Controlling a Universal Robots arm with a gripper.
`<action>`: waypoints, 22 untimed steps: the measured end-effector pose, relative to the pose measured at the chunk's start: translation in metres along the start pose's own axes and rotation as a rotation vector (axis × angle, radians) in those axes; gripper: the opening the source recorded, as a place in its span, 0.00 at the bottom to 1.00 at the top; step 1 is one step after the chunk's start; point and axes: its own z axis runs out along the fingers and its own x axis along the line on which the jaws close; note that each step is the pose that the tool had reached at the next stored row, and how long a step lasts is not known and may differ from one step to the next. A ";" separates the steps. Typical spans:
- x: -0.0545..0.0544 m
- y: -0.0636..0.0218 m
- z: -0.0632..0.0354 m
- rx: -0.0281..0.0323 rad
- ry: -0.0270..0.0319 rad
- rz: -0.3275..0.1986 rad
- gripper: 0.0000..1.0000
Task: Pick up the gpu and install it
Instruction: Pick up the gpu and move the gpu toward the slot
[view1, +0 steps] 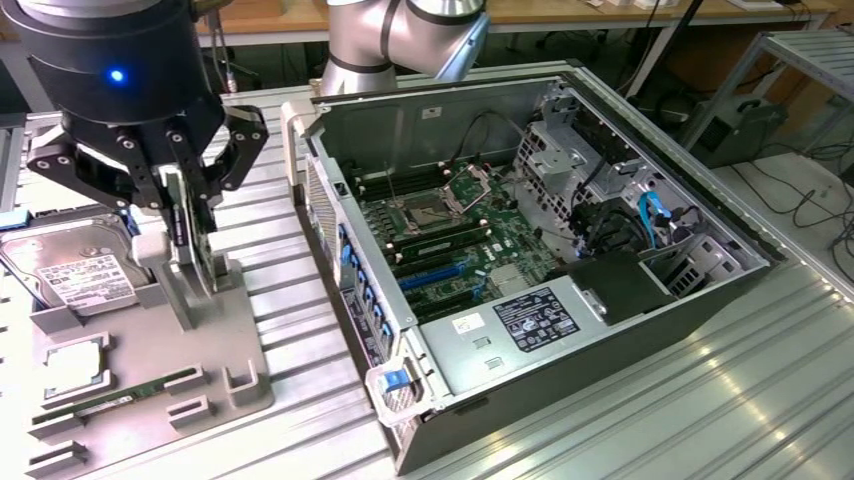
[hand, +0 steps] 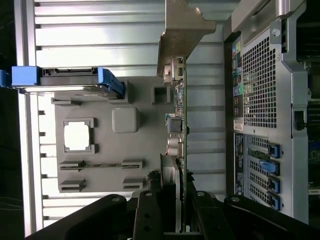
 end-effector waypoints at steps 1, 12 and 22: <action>0.000 0.0001 -0.0018 0.0000 0.0000 0.000 0.28; 0.000 0.0011 -0.0251 0.0000 0.0000 0.000 0.28; -0.001 0.0018 -0.0405 -0.0001 -0.0001 0.000 0.28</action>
